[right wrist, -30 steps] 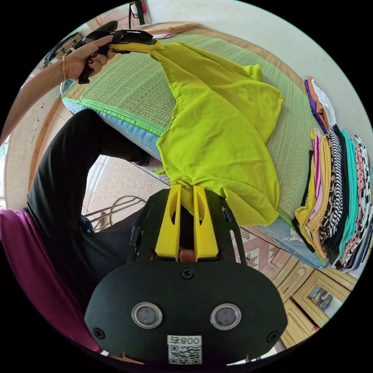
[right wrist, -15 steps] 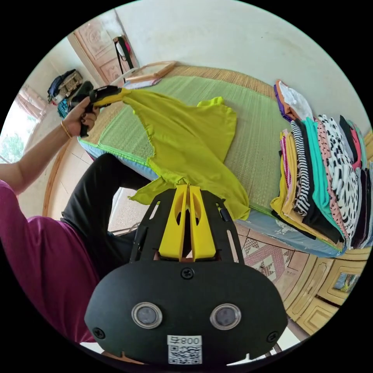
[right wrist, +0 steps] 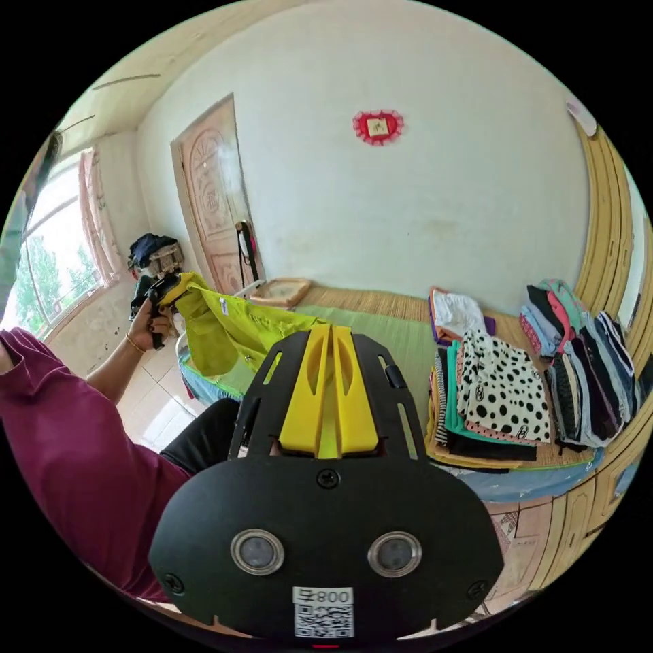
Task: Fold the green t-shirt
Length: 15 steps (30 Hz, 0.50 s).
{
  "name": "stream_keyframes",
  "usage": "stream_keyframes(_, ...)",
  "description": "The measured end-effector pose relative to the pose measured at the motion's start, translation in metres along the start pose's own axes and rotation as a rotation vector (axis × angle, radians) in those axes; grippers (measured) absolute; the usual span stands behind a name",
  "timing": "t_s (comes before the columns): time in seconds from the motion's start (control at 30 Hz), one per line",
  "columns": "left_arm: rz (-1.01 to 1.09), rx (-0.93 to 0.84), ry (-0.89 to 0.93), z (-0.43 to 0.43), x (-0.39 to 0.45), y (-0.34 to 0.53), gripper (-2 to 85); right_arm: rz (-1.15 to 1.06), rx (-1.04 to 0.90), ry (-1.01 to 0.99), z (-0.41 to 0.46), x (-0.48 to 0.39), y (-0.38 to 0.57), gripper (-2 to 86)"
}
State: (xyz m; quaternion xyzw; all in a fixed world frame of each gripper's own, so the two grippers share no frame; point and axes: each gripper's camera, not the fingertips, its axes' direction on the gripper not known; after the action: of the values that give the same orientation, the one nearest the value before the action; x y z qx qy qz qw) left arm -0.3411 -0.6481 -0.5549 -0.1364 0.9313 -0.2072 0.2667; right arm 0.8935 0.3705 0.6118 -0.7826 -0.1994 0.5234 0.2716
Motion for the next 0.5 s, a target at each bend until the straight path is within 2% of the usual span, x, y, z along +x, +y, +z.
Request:
stream_keyframes(0.3,0.374,0.164,0.006,-0.095,0.196,-0.029,0.6,-0.116,0.330,-0.020,-0.149,-0.015,0.011,0.2)
stream_keyframes(0.5,0.531,0.244,-0.026,-0.142,0.277,-0.029,0.6,-0.191,0.455,-0.043,-0.206,-0.022,0.029,0.1)
